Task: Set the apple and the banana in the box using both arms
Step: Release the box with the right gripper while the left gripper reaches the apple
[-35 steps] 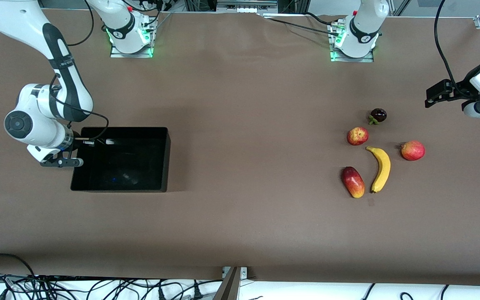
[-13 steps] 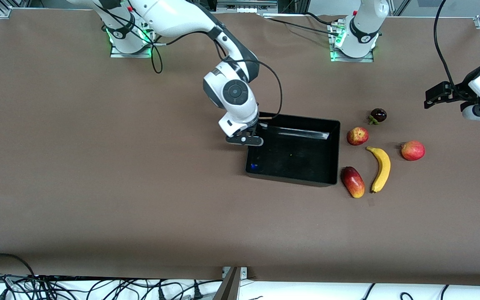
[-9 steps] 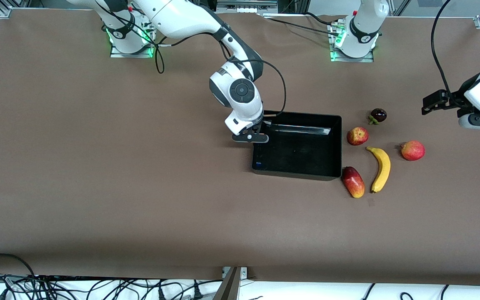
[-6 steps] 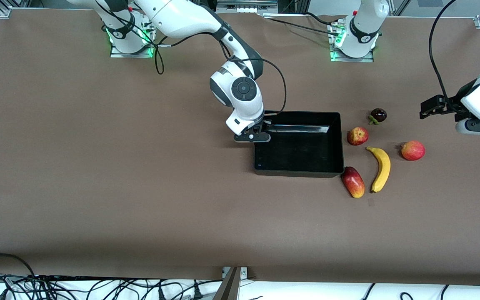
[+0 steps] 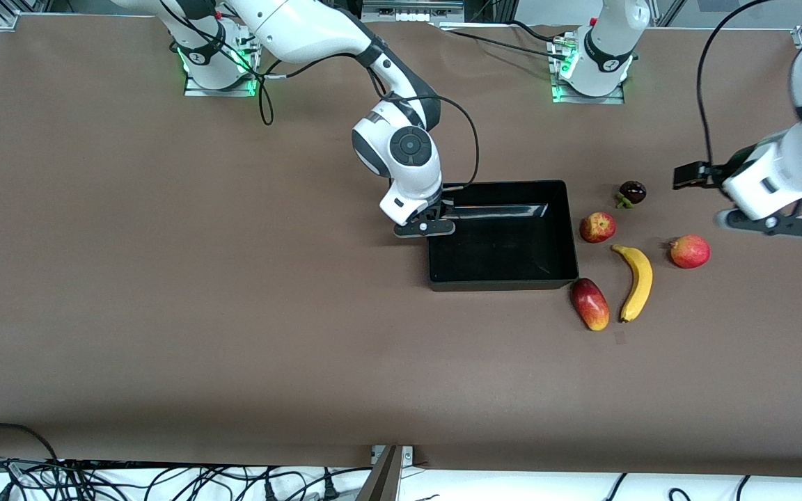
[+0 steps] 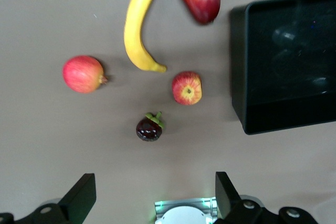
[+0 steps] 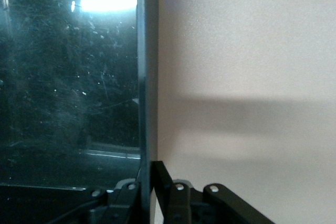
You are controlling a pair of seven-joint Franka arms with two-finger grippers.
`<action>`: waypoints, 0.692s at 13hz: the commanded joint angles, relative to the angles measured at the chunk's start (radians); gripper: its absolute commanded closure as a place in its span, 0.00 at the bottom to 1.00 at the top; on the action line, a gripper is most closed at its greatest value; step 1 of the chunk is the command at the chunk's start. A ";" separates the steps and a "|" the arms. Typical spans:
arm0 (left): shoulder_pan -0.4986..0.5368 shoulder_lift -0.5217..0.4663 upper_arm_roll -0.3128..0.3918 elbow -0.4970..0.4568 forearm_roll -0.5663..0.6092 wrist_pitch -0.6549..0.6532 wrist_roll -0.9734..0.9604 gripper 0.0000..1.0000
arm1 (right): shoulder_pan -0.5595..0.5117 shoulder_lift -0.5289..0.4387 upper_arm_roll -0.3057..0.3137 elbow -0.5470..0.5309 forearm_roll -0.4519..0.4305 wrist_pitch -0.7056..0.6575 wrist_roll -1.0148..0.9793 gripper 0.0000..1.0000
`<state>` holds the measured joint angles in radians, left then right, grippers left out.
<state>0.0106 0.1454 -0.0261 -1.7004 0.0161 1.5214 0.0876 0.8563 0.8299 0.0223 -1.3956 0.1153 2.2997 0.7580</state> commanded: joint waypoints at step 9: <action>-0.004 0.023 -0.055 -0.530 -0.005 0.756 -0.057 0.00 | -0.126 -0.178 -0.021 0.072 0.018 -0.231 -0.005 0.00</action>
<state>0.0100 0.1922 -0.0597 -2.1459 0.0161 2.1623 0.0751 0.8019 0.7428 -0.0104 -1.3174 0.1201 2.1575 0.7681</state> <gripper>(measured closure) 0.000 0.000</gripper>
